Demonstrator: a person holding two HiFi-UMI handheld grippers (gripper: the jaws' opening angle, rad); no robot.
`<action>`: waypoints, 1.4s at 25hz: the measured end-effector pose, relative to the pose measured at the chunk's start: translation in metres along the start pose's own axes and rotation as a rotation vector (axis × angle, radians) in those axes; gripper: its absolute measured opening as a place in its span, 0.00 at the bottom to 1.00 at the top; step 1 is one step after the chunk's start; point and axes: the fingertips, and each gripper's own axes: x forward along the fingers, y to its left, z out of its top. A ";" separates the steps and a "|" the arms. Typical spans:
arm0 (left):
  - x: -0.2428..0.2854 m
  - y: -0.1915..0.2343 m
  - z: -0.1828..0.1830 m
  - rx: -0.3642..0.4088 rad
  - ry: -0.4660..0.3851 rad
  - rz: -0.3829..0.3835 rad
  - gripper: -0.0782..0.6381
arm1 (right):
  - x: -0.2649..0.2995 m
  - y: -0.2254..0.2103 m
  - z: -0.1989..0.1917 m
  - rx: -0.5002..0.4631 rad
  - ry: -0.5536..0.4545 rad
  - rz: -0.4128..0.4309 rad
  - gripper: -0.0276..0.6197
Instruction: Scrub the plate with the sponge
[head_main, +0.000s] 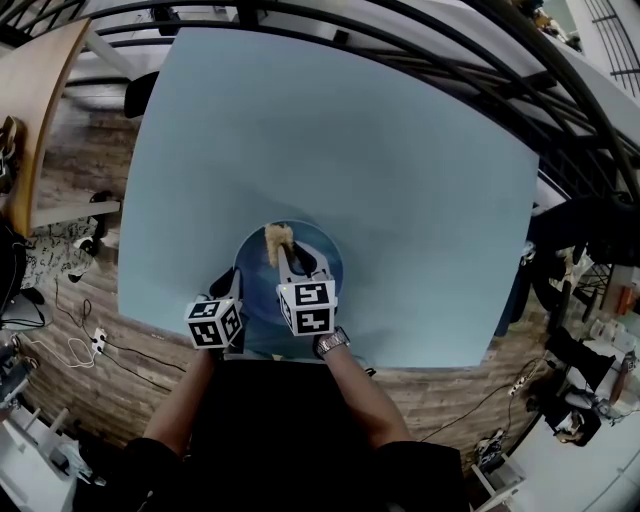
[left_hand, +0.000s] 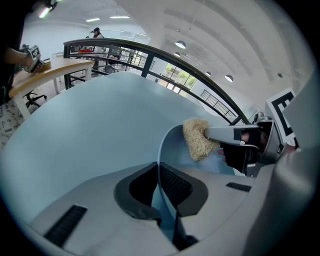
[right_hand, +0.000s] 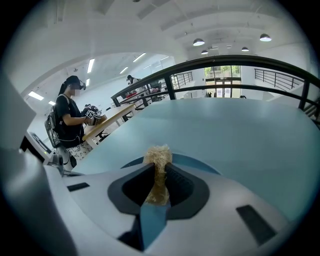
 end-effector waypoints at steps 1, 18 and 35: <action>0.000 -0.001 0.000 0.001 -0.001 0.001 0.12 | -0.001 -0.003 0.000 0.003 -0.001 -0.004 0.14; 0.001 0.005 0.003 0.002 -0.005 0.012 0.12 | -0.017 -0.041 -0.005 0.059 -0.009 -0.085 0.14; 0.002 0.004 0.003 0.007 -0.010 0.014 0.12 | -0.043 -0.066 -0.023 0.086 -0.001 -0.150 0.14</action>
